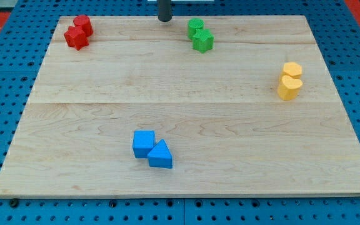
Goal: Move your arm at red circle
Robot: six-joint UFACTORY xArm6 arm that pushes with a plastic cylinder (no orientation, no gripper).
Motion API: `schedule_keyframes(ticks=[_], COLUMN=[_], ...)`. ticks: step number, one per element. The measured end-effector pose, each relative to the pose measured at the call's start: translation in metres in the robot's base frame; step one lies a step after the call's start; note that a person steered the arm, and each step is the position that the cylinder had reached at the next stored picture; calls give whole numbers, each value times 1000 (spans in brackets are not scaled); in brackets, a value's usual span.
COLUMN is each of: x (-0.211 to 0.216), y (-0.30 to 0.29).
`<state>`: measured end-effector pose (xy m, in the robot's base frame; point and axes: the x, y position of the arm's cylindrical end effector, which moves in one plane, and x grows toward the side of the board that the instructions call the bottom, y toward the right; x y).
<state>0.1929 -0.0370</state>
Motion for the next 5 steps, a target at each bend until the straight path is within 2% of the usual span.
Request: schedule_keyframes(ticks=[2, 5], x=[0, 0], y=[-23, -186])
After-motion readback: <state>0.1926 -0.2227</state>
